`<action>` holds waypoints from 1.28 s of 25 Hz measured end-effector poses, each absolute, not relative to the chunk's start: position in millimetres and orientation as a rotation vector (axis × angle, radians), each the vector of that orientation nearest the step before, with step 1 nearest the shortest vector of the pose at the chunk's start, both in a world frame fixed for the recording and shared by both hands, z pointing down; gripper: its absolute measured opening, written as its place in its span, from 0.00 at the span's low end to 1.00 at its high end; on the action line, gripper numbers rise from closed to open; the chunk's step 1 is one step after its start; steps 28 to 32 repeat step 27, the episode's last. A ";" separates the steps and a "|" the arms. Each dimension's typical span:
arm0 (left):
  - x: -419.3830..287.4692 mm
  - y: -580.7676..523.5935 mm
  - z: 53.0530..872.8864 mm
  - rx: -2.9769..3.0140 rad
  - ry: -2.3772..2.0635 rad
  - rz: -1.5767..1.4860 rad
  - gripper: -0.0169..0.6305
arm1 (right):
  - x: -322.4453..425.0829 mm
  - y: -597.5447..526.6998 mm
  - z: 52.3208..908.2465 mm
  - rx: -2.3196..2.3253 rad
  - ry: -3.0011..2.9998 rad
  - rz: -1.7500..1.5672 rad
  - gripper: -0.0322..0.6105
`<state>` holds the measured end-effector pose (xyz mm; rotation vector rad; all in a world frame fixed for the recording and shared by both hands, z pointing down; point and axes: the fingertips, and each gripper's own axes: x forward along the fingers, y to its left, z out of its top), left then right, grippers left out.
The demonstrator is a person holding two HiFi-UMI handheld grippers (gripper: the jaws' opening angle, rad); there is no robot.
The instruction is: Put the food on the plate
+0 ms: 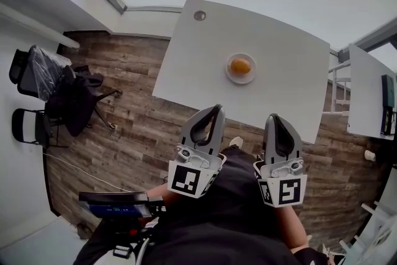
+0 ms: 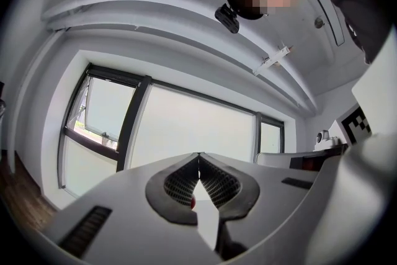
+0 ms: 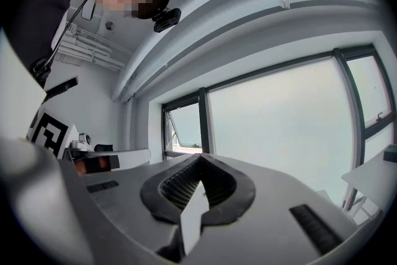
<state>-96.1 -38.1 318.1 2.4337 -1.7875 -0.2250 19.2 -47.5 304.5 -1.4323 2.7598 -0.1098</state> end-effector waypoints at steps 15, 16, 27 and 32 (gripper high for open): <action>-99.5 -14.5 317.5 2.415 -1.806 -0.266 0.04 | 16.1 -24.8 300.1 -1.436 2.764 -0.020 0.05; -100.5 -12.9 316.6 2.416 -1.807 -0.279 0.04 | 15.5 -23.5 299.7 -1.435 2.764 -0.018 0.05; -101.9 -7.6 317.1 2.416 -1.807 -0.286 0.04 | 12.5 -16.6 301.2 -1.431 2.770 -0.003 0.05; -101.9 -7.6 317.1 2.416 -1.807 -0.286 0.04 | 12.5 -16.6 301.2 -1.431 2.770 -0.003 0.05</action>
